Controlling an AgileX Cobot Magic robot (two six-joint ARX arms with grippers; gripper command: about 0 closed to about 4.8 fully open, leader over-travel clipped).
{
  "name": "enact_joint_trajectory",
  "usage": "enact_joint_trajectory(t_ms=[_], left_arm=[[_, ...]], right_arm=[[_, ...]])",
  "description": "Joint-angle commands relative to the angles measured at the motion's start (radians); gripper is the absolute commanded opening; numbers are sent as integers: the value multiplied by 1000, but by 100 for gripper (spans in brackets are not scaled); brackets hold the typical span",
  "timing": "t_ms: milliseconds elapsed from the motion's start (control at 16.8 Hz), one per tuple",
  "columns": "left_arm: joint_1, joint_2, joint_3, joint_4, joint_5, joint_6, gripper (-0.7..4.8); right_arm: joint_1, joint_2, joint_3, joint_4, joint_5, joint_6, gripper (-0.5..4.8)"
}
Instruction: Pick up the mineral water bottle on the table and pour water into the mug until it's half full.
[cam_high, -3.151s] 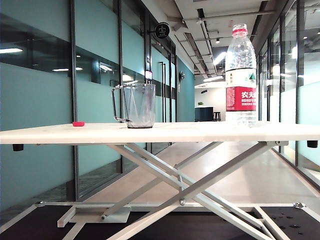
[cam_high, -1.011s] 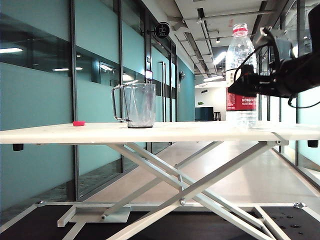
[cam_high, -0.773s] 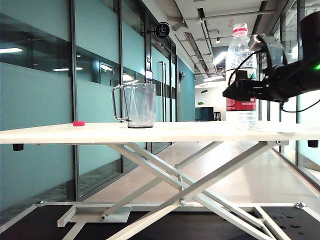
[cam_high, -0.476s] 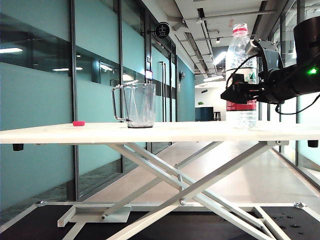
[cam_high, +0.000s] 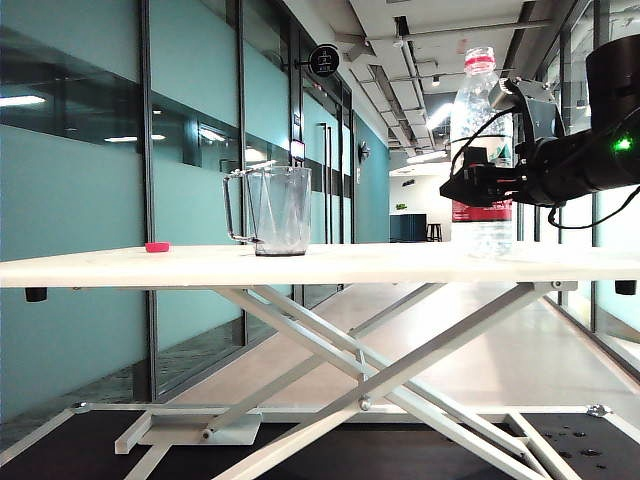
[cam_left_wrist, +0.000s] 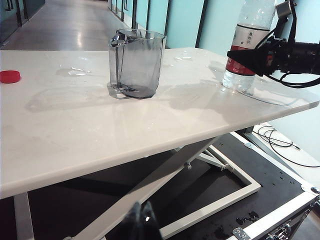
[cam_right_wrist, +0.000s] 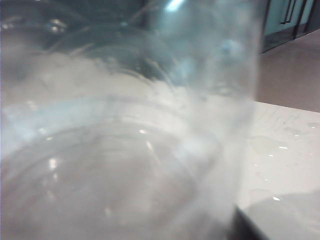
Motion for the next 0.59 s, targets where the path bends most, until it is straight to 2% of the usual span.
enact_joint_trajectory(t_ms=[59, 416, 595], left_arm=[[0, 0, 2, 9, 6, 5, -5], [0, 0, 2, 9, 6, 5, -5], [0, 0, 2, 10, 6, 5, -5]], right_arm=[[0, -3, 5, 17, -44, -2, 209], [4, -32, 8, -19, -43, -10, 201], [27, -92, 45, -179, -35, -114, 201]])
